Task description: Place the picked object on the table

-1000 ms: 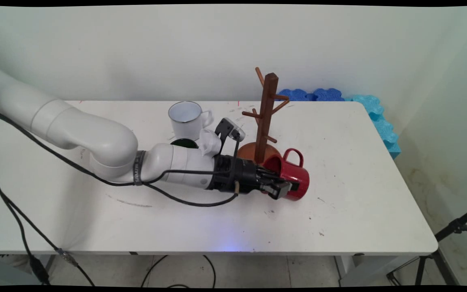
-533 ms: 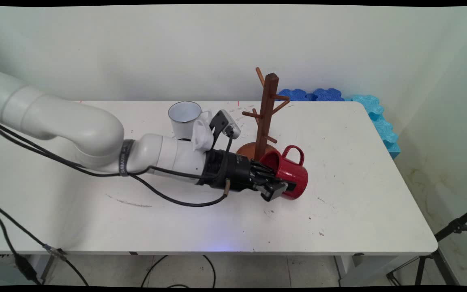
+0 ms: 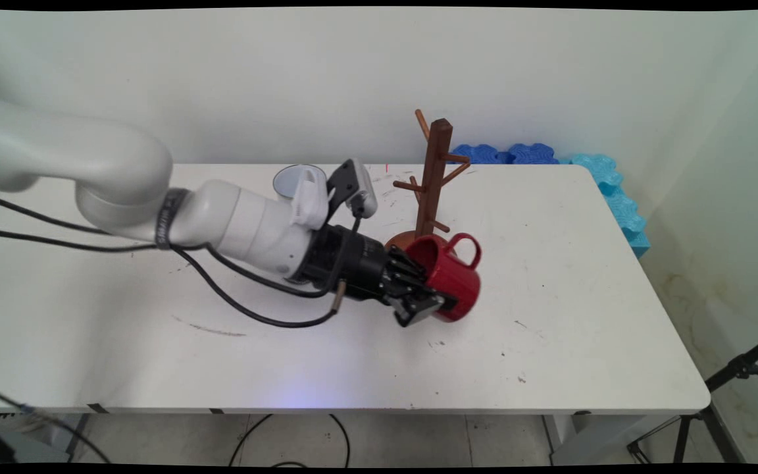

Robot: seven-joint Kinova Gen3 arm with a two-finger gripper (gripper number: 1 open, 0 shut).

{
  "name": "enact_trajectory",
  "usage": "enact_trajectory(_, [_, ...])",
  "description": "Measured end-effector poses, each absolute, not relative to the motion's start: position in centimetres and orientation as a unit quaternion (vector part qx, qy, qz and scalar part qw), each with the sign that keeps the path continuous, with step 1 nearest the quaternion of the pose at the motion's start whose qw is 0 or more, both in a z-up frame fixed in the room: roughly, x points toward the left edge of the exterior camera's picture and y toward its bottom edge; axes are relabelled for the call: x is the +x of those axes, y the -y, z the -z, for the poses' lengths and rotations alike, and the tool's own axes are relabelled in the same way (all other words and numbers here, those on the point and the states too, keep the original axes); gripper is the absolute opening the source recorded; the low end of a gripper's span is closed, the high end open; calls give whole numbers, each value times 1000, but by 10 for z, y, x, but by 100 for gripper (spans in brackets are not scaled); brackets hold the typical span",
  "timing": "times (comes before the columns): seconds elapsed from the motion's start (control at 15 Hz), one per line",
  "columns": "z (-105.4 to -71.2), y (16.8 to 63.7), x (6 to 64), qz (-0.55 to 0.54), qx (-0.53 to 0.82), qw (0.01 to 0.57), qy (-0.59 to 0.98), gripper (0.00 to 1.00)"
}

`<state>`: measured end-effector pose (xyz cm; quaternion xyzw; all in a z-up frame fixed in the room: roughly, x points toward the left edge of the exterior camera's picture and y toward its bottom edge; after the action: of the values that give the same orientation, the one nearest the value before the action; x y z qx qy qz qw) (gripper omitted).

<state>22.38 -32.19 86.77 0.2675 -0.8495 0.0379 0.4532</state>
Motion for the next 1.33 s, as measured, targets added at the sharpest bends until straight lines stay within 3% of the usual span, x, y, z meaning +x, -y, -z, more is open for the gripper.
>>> enact_trajectory(0.67, [-911,311,261,-46,186,299,935,0])
enact_trajectory(1.33, [-911,318,273,-45,113,162,979,0])
